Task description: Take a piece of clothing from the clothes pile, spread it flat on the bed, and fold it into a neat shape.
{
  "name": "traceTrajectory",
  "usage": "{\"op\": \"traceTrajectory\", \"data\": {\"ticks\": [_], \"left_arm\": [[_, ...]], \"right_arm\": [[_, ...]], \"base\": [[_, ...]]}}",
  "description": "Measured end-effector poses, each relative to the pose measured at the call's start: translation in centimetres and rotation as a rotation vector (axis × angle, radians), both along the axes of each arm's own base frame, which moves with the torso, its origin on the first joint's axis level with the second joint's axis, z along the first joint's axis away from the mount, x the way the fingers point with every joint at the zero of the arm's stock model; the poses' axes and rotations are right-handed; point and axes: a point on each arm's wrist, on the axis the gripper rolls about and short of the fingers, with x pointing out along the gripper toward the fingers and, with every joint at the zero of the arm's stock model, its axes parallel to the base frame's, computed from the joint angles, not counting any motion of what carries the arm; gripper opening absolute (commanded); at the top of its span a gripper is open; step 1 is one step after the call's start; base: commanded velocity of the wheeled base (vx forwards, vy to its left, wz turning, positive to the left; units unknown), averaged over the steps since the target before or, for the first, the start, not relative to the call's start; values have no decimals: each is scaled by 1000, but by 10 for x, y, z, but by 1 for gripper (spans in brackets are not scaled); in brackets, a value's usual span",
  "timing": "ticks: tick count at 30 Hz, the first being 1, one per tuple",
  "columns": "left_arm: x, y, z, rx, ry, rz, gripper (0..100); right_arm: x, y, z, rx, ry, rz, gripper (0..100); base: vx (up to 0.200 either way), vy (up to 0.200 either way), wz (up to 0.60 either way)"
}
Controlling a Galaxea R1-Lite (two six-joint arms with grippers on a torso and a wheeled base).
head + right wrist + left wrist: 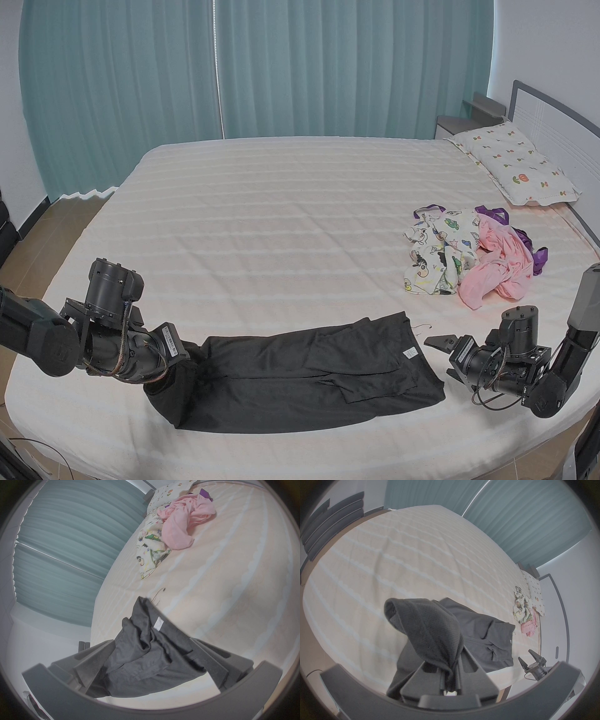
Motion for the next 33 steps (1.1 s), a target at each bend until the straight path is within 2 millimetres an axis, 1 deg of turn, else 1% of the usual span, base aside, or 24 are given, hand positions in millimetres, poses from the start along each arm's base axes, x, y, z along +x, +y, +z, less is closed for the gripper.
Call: {"op": "traceTrajectory", "data": {"ticks": [1, 7, 19, 28, 33], "left_arm": [[0, -1, 0, 0, 0, -4, 0], [1, -3, 1, -2, -3, -9, 0], [3, -3, -1, 13, 3, 30, 0], [3, -3, -1, 17, 2, 32, 0], [8, -4, 3, 10, -16, 33, 0]], "right_arm": [[0, 0, 0, 0, 0, 0, 100], [0, 0, -1, -3, 4, 0, 100], [0, 0, -1, -4, 5, -2, 100], [-1, 0, -2, -5, 7, -1, 100], [-1, 0, -1, -6, 6, -2, 100]], "base": [[0, -200, 0], [0, 0, 0], [-200, 0, 0], [0, 0, 0], [0, 0, 0]]}}
